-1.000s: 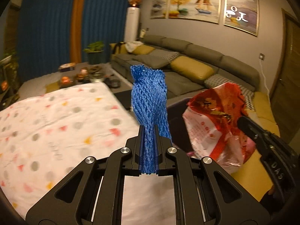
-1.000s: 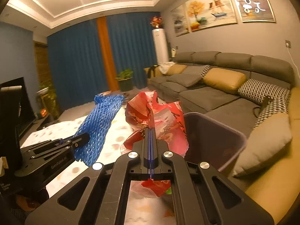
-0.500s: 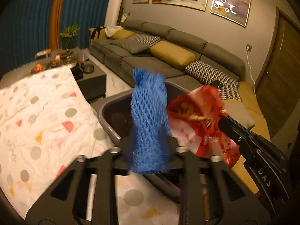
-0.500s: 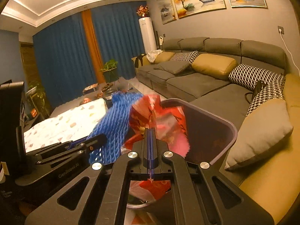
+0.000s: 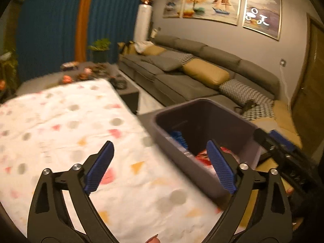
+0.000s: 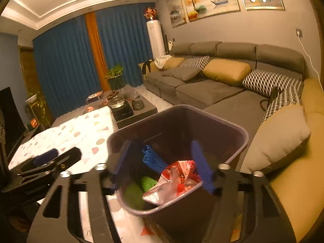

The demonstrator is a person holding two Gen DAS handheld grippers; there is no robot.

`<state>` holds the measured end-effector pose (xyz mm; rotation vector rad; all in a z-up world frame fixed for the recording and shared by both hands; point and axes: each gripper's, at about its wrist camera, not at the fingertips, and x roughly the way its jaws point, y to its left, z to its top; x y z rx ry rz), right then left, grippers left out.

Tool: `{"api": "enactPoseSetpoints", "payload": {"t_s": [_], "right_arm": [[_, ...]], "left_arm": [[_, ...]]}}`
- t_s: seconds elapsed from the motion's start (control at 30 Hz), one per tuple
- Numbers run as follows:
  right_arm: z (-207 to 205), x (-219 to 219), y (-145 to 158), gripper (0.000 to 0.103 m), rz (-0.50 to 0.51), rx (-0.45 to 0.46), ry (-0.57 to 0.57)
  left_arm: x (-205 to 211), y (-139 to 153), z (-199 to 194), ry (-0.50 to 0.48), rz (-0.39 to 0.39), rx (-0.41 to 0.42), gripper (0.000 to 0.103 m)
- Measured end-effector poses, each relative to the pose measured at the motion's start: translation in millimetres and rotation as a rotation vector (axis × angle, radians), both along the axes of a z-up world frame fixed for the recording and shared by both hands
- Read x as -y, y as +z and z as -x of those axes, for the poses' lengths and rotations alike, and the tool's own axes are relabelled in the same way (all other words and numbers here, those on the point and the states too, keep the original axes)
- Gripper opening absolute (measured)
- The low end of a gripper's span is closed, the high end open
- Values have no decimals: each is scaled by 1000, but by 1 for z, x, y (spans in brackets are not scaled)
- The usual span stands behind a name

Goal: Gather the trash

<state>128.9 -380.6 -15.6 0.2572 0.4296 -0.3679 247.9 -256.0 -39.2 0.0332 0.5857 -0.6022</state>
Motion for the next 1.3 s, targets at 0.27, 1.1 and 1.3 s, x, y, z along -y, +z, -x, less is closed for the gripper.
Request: {"api": "enactPoseSetpoints", "payload": {"t_s": [0.27, 1.1, 1.3], "right_arm": [[26, -53, 9, 87, 111, -7, 27], [126, -167, 29, 97, 174, 76, 70], [138, -182, 30, 97, 198, 85, 85]], "left_arm": [[-72, 9, 53, 152, -53, 69, 97], [-206, 31, 176, 330, -60, 152, 97], [-215, 37, 189, 337, -42, 173, 97]]}}
